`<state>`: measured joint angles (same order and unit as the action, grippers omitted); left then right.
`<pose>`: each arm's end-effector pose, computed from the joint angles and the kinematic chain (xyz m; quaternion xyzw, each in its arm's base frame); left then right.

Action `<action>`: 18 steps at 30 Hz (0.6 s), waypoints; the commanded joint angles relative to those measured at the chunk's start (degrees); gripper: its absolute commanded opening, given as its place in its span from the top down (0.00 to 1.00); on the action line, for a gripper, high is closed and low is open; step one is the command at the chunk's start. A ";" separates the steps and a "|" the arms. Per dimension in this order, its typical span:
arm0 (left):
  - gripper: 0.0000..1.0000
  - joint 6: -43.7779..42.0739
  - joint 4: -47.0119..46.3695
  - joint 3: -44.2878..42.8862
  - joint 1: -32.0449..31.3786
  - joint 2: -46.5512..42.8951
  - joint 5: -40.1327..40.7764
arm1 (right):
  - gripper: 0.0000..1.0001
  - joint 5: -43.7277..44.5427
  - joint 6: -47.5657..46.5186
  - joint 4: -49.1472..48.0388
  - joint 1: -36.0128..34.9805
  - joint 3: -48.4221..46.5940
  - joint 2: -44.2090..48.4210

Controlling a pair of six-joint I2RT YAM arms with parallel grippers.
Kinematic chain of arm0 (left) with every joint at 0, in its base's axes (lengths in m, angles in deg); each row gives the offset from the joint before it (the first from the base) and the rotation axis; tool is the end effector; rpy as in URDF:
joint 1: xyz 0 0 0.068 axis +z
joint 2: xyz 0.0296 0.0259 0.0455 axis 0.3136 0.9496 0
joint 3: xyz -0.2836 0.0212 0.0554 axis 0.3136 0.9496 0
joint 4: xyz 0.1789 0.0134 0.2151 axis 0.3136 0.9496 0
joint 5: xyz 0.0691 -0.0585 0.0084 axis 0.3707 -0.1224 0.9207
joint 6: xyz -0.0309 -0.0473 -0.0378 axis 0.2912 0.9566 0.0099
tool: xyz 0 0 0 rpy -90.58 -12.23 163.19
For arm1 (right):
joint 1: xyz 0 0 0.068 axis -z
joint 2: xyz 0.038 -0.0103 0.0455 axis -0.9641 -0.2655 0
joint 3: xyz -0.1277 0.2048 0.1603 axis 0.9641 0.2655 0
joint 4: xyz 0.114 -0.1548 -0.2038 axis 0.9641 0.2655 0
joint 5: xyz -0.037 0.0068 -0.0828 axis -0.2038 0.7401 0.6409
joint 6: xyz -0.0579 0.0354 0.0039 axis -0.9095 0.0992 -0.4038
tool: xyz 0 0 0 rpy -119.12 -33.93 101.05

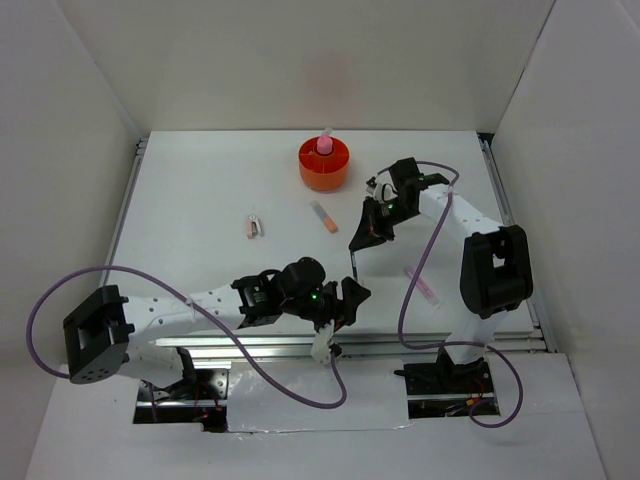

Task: Sort the stationery into containers
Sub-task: Pass the stationery from the right arm to the left

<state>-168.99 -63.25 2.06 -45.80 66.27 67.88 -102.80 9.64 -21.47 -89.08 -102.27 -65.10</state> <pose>0.1275 -0.3063 0.2551 0.8425 0.1013 -0.0375 0.5278 0.3492 0.1298 0.2300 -0.0456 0.9140 0.4006 0.0457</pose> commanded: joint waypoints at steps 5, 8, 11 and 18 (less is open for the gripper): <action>0.32 0.00 0.47 -3.89 -0.35 2.79 1.68 | 1.00 -5.03 1.24 -2.00 0.59 0.36 3.30; 0.36 0.52 2.75 -4.51 -0.26 4.11 2.73 | 1.00 -5.21 1.59 -2.09 0.68 0.88 3.74; 0.43 0.52 2.14 -4.25 -0.09 4.81 3.61 | 1.00 -5.04 1.77 -2.62 0.68 1.41 4.27; 0.58 0.35 -1.02 -3.28 0.26 5.26 5.46 | 1.00 -6.18 1.24 -2.35 0.86 1.50 3.92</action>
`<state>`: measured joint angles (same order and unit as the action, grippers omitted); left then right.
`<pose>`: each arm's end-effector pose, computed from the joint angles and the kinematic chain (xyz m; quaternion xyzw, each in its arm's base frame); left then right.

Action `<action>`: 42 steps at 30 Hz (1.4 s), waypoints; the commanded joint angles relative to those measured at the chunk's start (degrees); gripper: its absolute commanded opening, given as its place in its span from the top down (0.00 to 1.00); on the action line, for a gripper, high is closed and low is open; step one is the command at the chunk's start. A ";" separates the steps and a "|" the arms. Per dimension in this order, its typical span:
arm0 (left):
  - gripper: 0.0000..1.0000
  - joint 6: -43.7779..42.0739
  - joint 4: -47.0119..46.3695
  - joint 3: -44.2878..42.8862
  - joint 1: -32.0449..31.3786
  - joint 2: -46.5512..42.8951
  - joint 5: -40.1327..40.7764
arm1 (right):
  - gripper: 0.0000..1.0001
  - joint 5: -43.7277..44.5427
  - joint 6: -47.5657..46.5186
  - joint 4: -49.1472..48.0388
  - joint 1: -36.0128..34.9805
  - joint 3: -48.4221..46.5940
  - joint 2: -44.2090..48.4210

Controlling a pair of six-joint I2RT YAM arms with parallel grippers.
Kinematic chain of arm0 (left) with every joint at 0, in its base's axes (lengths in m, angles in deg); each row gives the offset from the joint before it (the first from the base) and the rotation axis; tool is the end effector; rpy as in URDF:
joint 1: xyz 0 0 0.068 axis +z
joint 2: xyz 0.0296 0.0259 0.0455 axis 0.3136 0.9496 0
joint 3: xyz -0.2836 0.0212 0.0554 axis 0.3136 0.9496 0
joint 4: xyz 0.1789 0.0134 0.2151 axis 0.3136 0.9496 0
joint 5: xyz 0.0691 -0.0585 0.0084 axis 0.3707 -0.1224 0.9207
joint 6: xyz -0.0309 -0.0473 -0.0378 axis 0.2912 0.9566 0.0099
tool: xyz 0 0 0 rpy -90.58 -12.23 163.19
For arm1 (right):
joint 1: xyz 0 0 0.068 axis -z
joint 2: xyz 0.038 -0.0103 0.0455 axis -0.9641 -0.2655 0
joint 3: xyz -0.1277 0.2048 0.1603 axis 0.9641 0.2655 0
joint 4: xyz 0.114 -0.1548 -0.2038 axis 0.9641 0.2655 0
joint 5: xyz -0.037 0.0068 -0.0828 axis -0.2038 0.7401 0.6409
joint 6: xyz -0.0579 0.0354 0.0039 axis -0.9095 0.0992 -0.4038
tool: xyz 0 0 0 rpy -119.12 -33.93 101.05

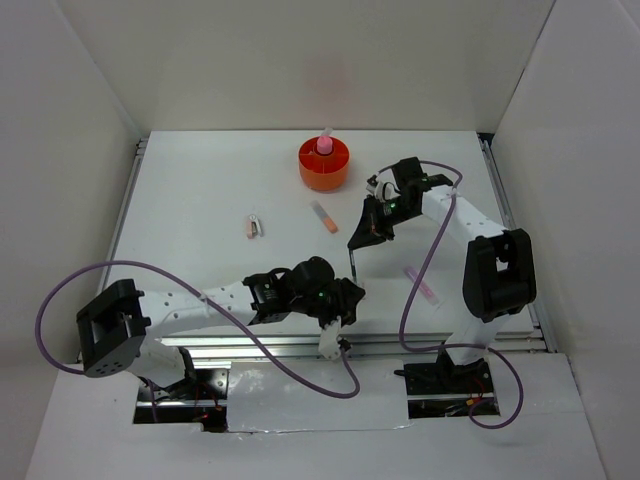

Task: Sort the stationery into containers
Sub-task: Pass the stationery from the right arm to the left, then place the stationery into the container

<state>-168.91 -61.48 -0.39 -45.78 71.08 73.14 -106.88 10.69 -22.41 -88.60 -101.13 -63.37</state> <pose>0.1392 -0.3192 0.2398 0.8595 0.1343 -0.0083 0.4931 0.3438 0.1280 0.2377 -0.0446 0.8989 0.4336 0.0445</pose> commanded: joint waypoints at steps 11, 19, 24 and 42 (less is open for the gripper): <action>0.96 1.48 -3.94 -0.22 -1.07 -4.11 -2.70 | 0.35 -3.42 -1.83 -2.38 0.02 1.07 3.77; 1.00 28.86 -5.16 -10.63 -1.61 -9.05 -0.36 | 0.24 4.40 -6.66 -1.68 10.56 -2.80 10.10; 1.00 66.48 -6.30 -28.05 11.46 -2.30 0.20 | 0.24 5.91 -11.14 -1.33 16.72 -1.66 13.70; 1.00 103.54 -25.73 -62.44 51.22 35.15 -11.40 | 0.29 6.08 -7.28 -6.07 21.56 3.61 11.52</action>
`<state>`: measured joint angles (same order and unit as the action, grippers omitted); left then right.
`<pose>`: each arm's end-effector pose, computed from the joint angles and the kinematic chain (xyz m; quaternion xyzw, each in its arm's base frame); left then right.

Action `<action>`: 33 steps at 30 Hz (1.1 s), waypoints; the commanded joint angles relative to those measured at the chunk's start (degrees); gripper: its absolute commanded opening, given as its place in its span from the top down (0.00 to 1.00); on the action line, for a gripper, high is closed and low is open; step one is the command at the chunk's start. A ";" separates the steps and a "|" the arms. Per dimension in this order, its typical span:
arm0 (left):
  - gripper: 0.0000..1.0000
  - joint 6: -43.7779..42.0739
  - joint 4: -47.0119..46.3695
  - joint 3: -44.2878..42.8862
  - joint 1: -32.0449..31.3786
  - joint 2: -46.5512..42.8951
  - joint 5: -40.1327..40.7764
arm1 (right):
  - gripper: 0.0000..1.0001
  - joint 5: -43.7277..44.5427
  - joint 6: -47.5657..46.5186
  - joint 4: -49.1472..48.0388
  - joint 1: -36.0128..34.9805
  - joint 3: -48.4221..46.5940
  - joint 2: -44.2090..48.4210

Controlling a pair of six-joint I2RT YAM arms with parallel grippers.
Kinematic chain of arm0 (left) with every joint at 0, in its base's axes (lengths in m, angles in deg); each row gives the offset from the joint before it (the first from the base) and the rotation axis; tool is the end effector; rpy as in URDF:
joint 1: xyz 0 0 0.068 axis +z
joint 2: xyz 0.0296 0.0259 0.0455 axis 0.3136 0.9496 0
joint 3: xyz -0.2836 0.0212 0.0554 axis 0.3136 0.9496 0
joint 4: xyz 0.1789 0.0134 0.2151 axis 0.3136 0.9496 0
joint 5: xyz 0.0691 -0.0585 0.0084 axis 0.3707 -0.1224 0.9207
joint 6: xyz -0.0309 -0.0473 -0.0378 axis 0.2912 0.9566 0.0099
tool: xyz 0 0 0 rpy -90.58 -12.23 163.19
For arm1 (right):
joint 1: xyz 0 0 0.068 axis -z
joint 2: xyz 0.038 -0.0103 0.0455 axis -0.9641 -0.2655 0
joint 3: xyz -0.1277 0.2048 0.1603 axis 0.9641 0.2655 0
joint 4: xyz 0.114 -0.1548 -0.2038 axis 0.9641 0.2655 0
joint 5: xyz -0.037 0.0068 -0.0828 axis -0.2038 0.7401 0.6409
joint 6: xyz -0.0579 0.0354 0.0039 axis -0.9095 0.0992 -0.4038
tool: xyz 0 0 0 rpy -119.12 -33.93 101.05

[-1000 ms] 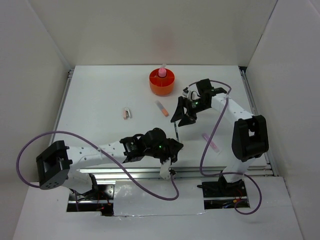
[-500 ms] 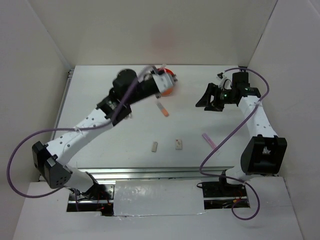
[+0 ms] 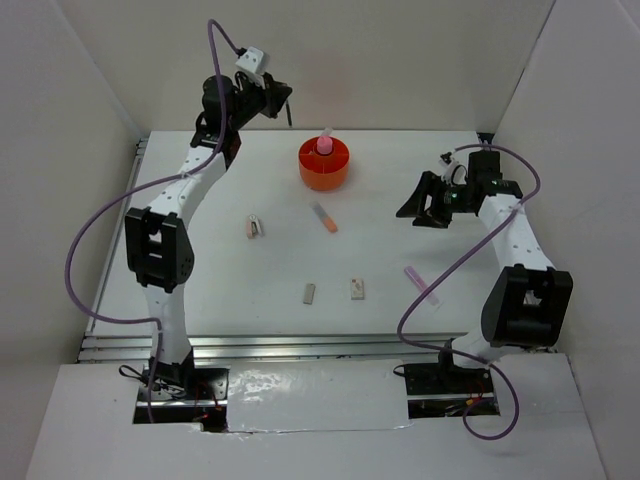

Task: Sort the stationery into containers
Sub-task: Place the stationery into the container

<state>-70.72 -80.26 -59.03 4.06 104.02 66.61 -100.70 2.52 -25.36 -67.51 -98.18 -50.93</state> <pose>0.5104 -0.1503 0.4294 0.1784 0.6078 -0.2678 0.7260 0.3340 -0.0043 0.2915 0.0272 0.8998 0.3524 0.2558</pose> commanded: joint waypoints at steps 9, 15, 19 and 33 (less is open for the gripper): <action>1.00 1.13 -8.37 -14.17 -0.11 16.09 -5.75 | 0.29 -0.10 -1.04 -1.19 1.17 0.14 -2.95; 1.00 -2.38 -6.26 -16.19 -1.69 19.19 -4.61 | 0.30 -0.54 -1.21 -1.36 1.70 0.84 -3.65; 1.00 -3.96 -4.77 -15.58 -1.78 20.07 -3.82 | 0.30 -0.81 -1.39 -1.63 1.78 1.37 -4.00; 1.00 -10.64 -0.90 -16.81 -2.57 22.44 0.39 | 0.30 -1.68 -1.39 -1.54 1.87 1.72 -4.70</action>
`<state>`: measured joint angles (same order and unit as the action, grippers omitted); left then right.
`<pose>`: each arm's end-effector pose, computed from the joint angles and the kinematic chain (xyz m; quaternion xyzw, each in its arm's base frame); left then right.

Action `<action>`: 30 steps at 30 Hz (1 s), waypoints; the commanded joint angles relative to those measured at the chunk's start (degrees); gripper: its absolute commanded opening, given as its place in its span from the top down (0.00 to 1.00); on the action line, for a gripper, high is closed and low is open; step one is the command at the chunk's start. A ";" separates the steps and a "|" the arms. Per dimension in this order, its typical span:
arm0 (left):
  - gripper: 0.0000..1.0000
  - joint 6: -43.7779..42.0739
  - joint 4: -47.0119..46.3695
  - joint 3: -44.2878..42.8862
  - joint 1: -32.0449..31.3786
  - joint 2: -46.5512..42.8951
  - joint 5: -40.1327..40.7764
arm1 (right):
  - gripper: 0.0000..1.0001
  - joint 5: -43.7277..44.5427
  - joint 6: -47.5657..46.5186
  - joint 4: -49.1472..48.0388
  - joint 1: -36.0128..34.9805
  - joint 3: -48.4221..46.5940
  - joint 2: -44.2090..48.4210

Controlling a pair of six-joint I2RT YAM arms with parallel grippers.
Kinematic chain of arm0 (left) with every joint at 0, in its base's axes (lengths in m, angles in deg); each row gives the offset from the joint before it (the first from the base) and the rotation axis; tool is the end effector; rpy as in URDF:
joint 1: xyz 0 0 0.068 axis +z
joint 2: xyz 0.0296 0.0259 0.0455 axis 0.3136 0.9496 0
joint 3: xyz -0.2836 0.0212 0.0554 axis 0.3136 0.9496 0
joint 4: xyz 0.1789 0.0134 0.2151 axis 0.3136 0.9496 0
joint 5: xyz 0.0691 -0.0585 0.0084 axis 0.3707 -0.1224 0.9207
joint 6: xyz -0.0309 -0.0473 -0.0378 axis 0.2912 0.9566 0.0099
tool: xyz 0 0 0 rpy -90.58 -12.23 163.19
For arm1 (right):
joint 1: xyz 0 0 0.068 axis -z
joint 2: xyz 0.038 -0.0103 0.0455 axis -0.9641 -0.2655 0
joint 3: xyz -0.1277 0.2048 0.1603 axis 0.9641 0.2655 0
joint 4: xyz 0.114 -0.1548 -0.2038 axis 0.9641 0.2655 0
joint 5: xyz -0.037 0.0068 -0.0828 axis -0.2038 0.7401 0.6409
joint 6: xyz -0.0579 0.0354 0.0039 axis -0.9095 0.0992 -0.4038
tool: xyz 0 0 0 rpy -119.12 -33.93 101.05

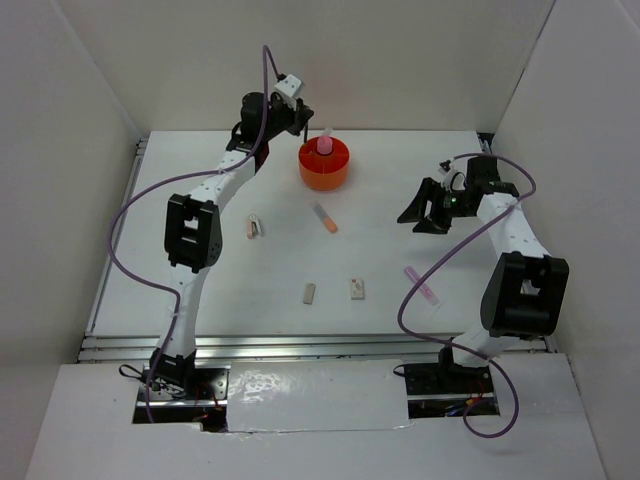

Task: Sort the stationery into containers
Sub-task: Place the stationery into the container

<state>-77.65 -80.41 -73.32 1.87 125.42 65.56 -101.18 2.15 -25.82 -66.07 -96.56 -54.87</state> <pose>0.5891 -0.1956 0.3193 0.2310 0.6355 -0.2459 0.6945 0.3423 -0.0136 0.2612 0.0515 0.9065 0.3561 0.2209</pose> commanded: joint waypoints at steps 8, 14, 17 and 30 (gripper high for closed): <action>1.00 -4.59 -0.21 -0.41 -0.47 1.13 1.89 | 0.31 -1.64 -1.02 -1.17 0.43 -0.16 -1.74; 1.00 -3.72 -0.65 0.65 -0.47 0.52 0.93 | 0.31 -2.08 -0.93 -1.26 0.43 0.01 -2.09; 1.00 -3.19 -1.53 2.05 -0.82 -0.01 0.75 | 0.31 -2.17 -1.02 -1.34 0.43 0.10 -2.18; 0.90 -3.89 1.10 2.76 -1.35 -0.10 1.97 | 0.30 -2.35 -1.02 -0.91 0.43 0.28 -2.70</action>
<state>-80.63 -78.07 -70.50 0.76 125.63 67.29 -102.64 2.12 -25.84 -66.07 -96.43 -57.42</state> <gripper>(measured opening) 0.267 0.697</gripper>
